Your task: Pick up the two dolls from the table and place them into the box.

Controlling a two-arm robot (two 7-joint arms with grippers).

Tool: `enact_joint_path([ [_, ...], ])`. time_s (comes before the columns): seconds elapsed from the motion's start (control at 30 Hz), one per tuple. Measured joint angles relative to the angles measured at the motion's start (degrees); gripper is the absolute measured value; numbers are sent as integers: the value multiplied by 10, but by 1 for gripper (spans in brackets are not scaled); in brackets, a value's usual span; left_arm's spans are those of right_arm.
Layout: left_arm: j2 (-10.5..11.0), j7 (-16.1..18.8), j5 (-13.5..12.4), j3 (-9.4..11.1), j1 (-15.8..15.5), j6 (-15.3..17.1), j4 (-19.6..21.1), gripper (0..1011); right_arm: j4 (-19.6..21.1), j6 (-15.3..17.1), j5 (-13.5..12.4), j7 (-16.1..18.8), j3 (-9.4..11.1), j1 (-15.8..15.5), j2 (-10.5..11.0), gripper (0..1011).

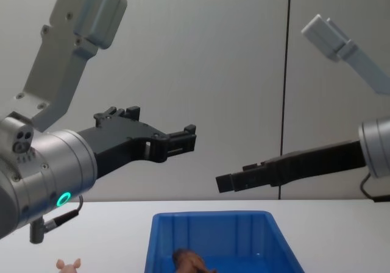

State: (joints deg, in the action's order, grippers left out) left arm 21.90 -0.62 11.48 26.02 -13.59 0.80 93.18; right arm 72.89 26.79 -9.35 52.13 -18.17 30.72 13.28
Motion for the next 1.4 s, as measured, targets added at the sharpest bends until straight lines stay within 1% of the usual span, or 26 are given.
enact_joint_path([
  [0.07, 0, 0, 0, 0, 0, 0, 0, 1001, 2, -1, -1, -4, 1, -1, 2, 954],
  [0.1, 0, 0, 0, 0, 0, 0, 0, 1001, 5, -3, -3, -8, 3, -2, 4, 998],
  [0.37, 0, 0, 0, 0, 0, 0, 0, 1001, 29, -16, -23, -46, 16, -18, 17, 1001],
  [0.4, 0, 0, 0, 0, 0, 0, 0, 1001, 35, -20, -30, -58, 19, -22, 20, 1001],
  [0.5, 0, 0, 0, 0, 0, 0, 0, 1001, 44, -24, -39, -73, 24, -29, 25, 1001],
  [0.57, 0, 0, 0, 0, 0, 0, 0, 1001, 53, -29, -49, -88, 29, -36, 30, 1001],
  [0.6, 0, 0, 0, 0, 0, 0, 0, 1001, 59, -33, -57, -101, 32, -42, 33, 1001],
  [0.67, 0, 0, 0, 0, 0, 0, 0, 1001, 66, -37, -64, -112, 36, -48, 37, 1001],
  [0.7, 0, 0, 0, 0, 0, 0, 0, 1001, 73, -41, -72, -126, 40, -54, 41, 1001],
  [0.77, 0, 0, 0, 0, 0, 0, 0, 1001, 85, -47, -82, -144, 45, -65, 46, 1001],
  [0.83, 0, 0, 0, 0, 0, 0, 0, 1001, 87, -49, -85, -150, 46, -67, 48, 1001],
  [0.93, 0, 0, 0, 0, 0, 0, 0, 1001, 107, -62, -101, -183, 56, -86, 58, 1001],
  [1.03, 0, 0, 0, 0, 0, 0, 0, 1001, 119, -71, -109, -204, 61, -97, 63, 1001],
  [1.1, 0, 0, 0, 0, 0, 0, 0, 1001, 135, -82, -118, -230, 68, -112, 71, 1001],
  [1.13, 0, 0, 0, 0, 0, 0, 0, 1001, 135, -82, -118, -230, 68, -112, 71, 1001],
  [1.17, 0, 0, 0, 0, 0, 0, 0, 1001, 142, -88, -123, -245, 71, -120, 75, 1001],
  [1.37, 0, 0, 0, 0, 0, 0, 0, 1001, 169, -110, -135, -293, 83, -148, 88, 1001],
  [1.4, 0, 0, 0, 0, 0, 0, 0, 1001, 176, -116, -138, -307, 87, -156, 92, 1001],
])
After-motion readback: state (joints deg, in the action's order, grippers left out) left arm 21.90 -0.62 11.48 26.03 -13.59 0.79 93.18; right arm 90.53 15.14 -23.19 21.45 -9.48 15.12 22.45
